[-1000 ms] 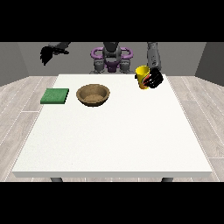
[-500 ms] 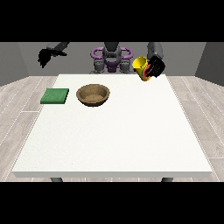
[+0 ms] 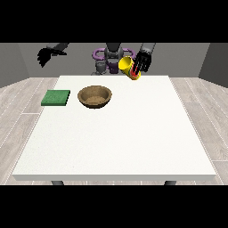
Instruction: Pick the cup and pour the ball into the bowl, then pick the bowl and place it on the pad
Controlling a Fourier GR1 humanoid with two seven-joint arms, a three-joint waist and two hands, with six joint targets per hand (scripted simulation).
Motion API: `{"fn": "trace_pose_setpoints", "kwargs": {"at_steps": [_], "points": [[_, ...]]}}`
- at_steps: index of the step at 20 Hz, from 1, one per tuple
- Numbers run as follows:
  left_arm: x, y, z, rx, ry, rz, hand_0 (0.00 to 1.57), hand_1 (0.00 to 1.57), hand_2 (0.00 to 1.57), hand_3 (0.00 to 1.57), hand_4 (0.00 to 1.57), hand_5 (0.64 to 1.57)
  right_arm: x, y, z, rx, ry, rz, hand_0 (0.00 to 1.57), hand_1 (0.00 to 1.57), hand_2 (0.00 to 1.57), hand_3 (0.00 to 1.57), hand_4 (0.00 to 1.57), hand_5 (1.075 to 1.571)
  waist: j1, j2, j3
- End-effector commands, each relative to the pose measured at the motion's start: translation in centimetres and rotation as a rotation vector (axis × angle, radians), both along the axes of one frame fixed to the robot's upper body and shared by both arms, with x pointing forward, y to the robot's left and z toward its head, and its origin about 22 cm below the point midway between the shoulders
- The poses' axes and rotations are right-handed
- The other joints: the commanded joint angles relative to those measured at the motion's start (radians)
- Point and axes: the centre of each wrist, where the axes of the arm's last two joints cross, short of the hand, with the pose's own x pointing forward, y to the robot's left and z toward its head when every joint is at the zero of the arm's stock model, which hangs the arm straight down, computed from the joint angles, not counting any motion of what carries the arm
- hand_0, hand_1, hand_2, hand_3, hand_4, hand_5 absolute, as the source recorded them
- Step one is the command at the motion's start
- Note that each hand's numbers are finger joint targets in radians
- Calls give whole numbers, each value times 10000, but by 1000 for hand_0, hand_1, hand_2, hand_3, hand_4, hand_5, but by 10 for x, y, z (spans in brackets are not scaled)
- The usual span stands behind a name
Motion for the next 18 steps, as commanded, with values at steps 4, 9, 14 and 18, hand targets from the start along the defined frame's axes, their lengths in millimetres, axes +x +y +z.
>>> {"fn": "trace_pose_setpoints", "kwargs": {"at_steps": [4,9,14,18], "points": [[5,-76,19,3810,-675,-699,1538,1538,1571,1571,1485,1334,0,-8,-9,-1,369,-200,0,0,0,0,0,1571,190,-291,13],[-4,-132,20,6633,-696,-1761,1477,1477,1571,1571,1571,1098,20,-14,13,35,-2,114,0,0,0,0,0,1571,-178,-28,9],[-14,-143,-1,10108,-871,-2090,1533,1533,1571,1571,1556,1164,14,-2,-4,252,128,404,0,0,0,0,0,1570,-337,-296,7],[-25,-160,-10,11810,-1622,-2396,1479,1479,1571,1571,1474,1234,19,-12,3,209,-16,-150,0,0,0,0,0,1571,182,-29,-1]]}}
